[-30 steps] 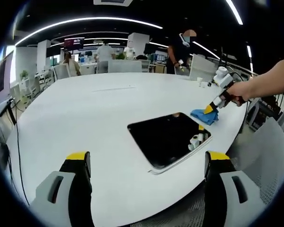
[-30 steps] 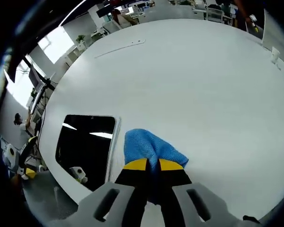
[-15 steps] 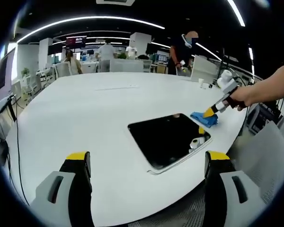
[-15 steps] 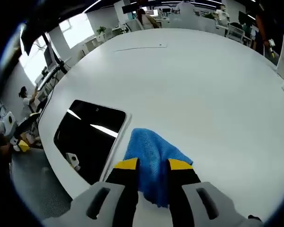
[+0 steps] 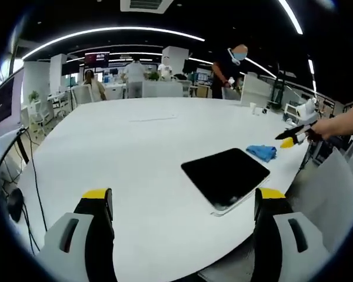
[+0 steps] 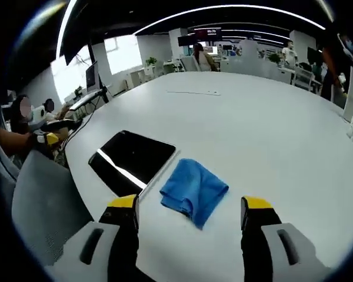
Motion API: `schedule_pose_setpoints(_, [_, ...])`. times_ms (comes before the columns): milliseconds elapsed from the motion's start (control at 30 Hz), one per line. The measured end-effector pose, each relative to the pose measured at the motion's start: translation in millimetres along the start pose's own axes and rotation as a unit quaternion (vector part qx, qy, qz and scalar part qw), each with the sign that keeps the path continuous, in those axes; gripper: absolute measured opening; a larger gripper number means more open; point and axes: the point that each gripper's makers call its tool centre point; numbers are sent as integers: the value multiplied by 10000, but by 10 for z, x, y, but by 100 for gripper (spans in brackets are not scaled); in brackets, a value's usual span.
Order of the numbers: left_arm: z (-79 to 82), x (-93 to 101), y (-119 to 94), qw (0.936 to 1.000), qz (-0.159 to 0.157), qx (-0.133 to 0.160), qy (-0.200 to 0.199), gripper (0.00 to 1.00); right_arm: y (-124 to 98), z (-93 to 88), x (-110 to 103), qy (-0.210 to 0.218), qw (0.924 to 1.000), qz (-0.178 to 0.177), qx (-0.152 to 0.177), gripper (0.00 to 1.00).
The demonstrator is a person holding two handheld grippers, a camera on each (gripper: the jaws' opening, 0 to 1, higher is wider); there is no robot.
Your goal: Wipe the mirror surface with the cleaning cloth until all visible marks leave the cleaned area.
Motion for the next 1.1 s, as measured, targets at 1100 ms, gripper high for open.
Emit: schedule_pose_setpoints(1100, [-92, -156, -45, 9994, 24, -190, -295, 99, -106, -167, 183, 409, 9943, -954, 247, 98])
Point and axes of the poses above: the point that each gripper's makers call its tool centre point, and the gripper's own axes: y roughly forward along the fingers, x roughly to its right, z roughly out of its top, and after that the axes turned 2 degrees about -y, right-handed
